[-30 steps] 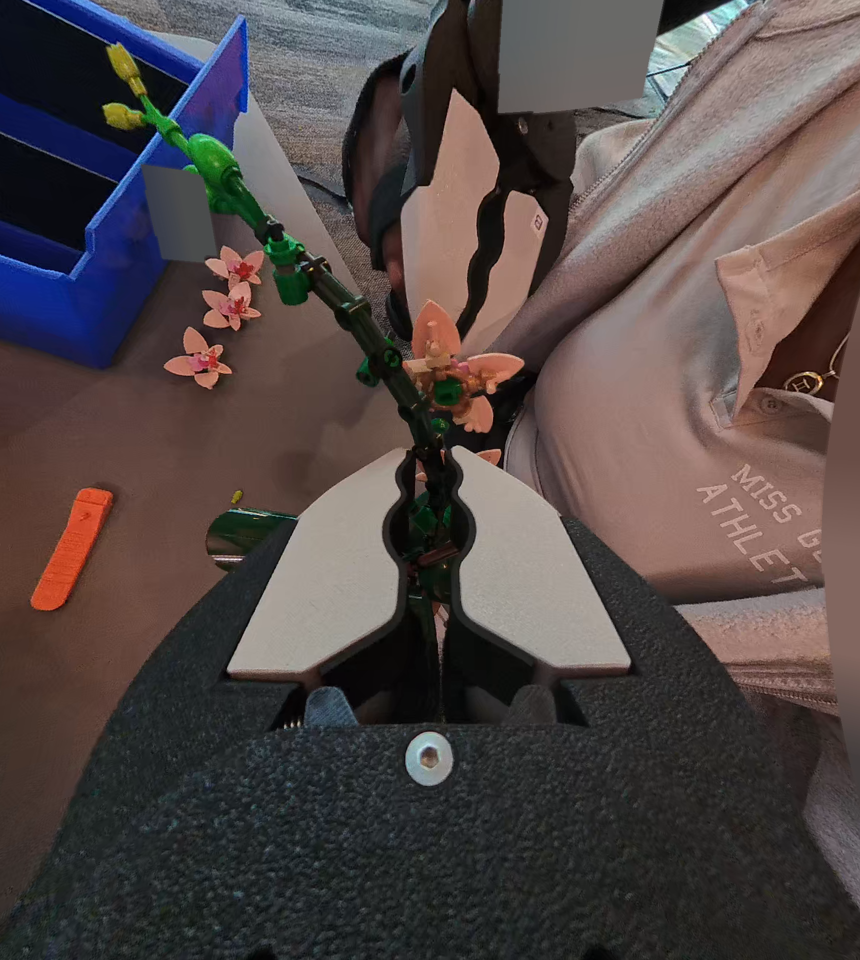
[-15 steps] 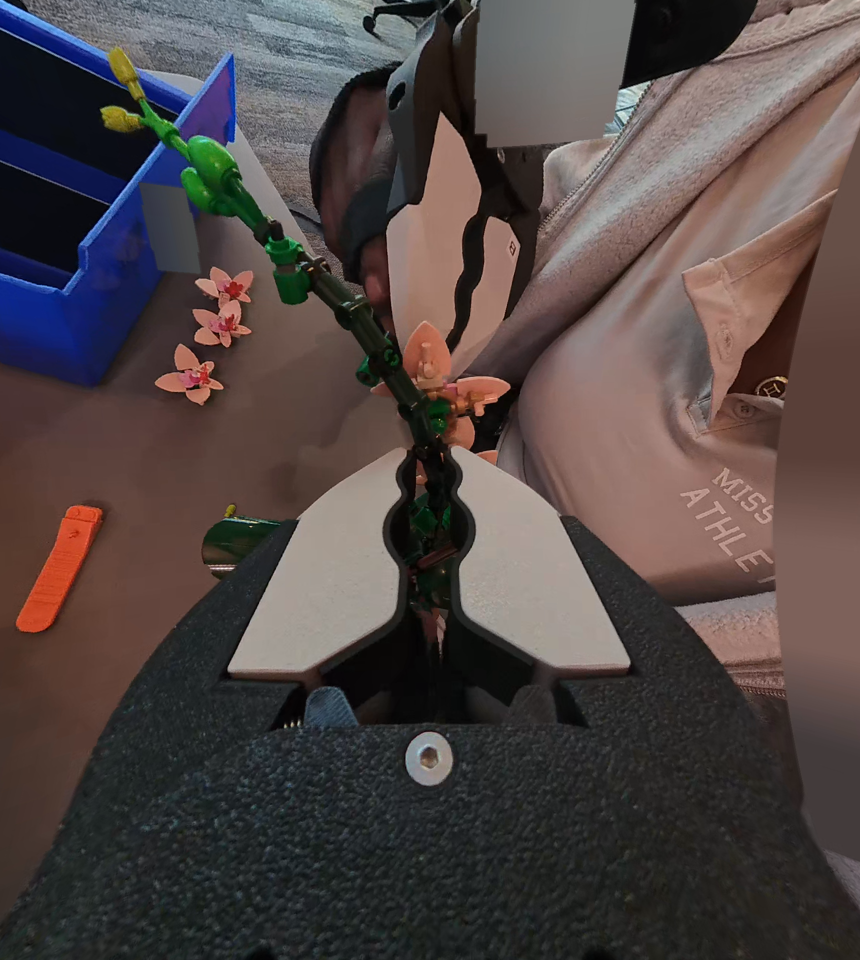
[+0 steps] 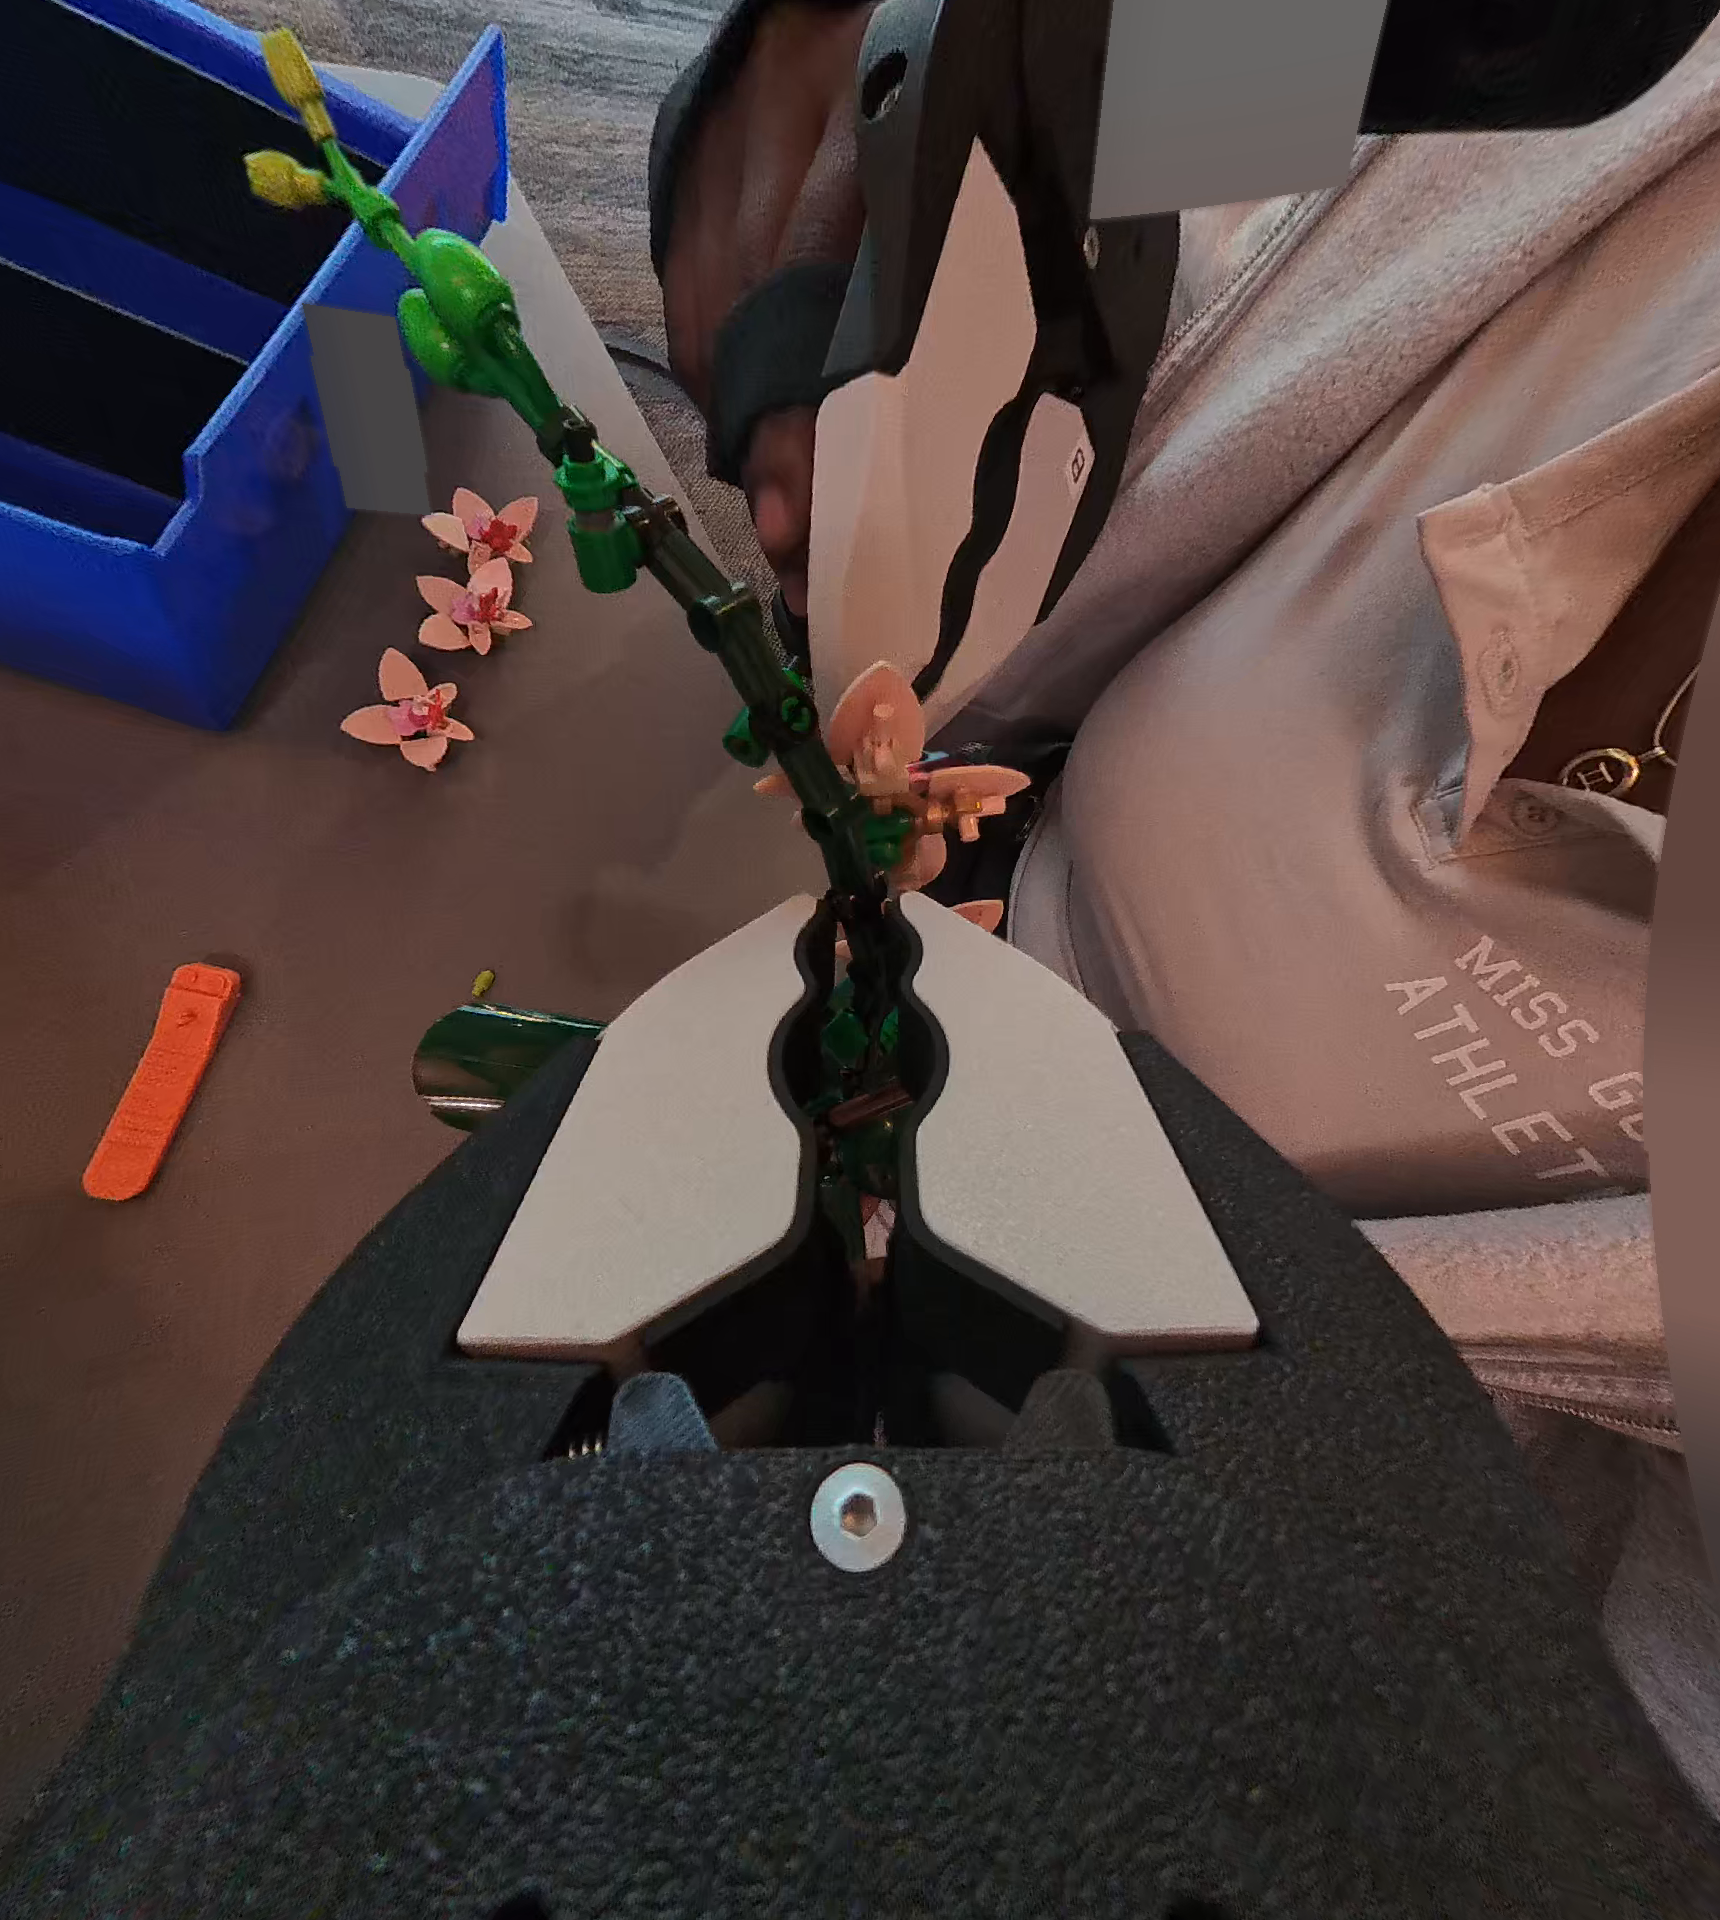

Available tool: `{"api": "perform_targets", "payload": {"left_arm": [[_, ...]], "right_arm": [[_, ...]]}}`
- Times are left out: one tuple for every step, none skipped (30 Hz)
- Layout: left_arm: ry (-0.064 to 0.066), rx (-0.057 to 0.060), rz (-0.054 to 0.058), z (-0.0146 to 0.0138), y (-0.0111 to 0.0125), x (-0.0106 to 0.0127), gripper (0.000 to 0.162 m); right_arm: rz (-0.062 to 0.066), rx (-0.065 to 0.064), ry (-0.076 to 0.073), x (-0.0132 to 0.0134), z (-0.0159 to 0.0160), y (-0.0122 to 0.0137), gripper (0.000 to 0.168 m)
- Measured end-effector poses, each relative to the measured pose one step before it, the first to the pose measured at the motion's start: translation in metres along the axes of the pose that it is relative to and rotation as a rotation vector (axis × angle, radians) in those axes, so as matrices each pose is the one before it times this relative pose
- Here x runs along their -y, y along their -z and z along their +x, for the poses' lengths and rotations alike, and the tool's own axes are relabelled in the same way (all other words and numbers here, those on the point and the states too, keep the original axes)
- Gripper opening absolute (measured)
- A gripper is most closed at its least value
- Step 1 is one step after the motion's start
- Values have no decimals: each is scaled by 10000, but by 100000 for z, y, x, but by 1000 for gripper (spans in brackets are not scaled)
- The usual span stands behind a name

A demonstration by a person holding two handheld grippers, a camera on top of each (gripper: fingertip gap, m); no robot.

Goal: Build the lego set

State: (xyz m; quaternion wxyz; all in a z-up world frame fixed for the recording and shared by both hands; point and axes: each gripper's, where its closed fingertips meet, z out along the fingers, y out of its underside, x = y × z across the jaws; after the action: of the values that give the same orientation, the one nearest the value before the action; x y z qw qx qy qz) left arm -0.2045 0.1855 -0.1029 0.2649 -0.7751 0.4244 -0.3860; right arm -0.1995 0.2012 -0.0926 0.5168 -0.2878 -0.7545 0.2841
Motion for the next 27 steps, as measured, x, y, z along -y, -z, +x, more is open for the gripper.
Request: {"api": "perform_targets", "payload": {"left_arm": [[60,63,-36,-14,10,-7,9],[62,67,-5,-52,17,1,8],[87,61,12,-49,9,5,8],[95,65,21,-65,3,10,8],[76,65,18,-49,0,-5,8],[82,68,13,-54,22,4,8],[67,42,2,-14,15,-6,8],[37,43,9,-1,20,-11,8],[50,73,16,-50,8,1,8],[69,31,14,-3,-14,0,8],[32,31,24,-18,-13,14,8],[19,23,29,-29,-24,19,8],[-22,7,23,3,-6,20,8],[-56,1,16,0,-4,-6,8],[-16,-22,14,1,-6,-4,8],[-25,-57,27,36,-2,-9,8],[-16,-96,33,74,3,-11,8],[-27,-80,47,53,12,-12,8],[-36,-46,60,8,27,-1,8],[-25,-31,56,0,22,-2,8],[-9,-20,46,-15,19,0,8],[-19,-24,37,16,22,0,8],[-1,-11,30,11,9,5,8],[-15,21,19,-16,12,9,8],[-16,30,8,-9,-3,0,8],[24,30,-4,-6,1,1,8],[22,28,-9,7,-7,10,8]], "right_arm": [[-1,22,-38,46,-24,-13,3],[17,-22,-62,31,18,0,3],[11,-24,-63,20,3,9,3],[-1,-67,-59,13,44,3,3],[-69,-73,-53,-51,21,-8,3],[-93,-99,-79,-49,40,-15,3],[-84,-98,-106,10,16,-2,4],[-51,-61,-55,79,-45,9,4],[-43,-96,-9,100,26,26,4],[-70,-62,3,65,8,9,4],[-29,-34,38,111,-14,19,4],[19,7,11,163,-33,39,4],[44,47,-39,172,-76,27,4],[-34,24,-34,-2,32,12,4],[-50,62,-22,-124,14,0,4],[28,62,-37,-97,1,1,4],[110,54,-62,-6,-39,17,4],[156,19,-49,20,-52,4,4],[147,-24,-20,-34,-6,-15,4],[195,-40,-26,-22,6,-33,4],[203,-30,-132,-48,5,-27,4],[183,12,-209,-46,-14,-35,4],[186,20,-179,30,-15,-7,4],[116,8,-150,-6,7,-15,4],[30,26,-106,-58,7,-12,4],[19,37,-80,-20,-15,-5,4],[2,33,-60,-23,-7,6,4]]}}
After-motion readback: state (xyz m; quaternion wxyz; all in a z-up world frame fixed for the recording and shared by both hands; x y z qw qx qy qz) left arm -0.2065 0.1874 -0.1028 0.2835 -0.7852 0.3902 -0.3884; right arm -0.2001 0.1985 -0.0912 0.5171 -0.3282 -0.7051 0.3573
